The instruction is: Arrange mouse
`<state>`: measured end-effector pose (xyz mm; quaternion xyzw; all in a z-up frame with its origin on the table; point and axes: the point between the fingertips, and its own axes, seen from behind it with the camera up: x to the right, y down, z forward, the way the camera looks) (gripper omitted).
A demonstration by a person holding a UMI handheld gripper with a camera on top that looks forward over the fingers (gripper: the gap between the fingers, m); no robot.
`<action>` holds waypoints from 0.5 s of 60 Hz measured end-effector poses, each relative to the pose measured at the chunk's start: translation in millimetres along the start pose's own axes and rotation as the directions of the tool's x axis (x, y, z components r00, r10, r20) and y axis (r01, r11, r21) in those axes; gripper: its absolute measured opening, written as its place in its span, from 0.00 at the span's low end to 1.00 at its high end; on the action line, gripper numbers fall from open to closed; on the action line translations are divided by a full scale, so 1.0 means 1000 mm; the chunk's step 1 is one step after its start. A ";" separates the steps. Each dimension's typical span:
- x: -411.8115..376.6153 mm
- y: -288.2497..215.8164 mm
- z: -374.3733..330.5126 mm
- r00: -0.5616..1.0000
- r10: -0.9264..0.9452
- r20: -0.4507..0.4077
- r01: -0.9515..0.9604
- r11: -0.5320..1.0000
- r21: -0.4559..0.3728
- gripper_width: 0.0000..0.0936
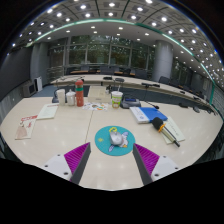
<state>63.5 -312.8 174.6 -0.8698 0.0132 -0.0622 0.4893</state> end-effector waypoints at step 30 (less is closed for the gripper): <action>-0.014 0.018 -0.134 1.000 -0.008 -0.022 0.008 1.000 0.024 0.92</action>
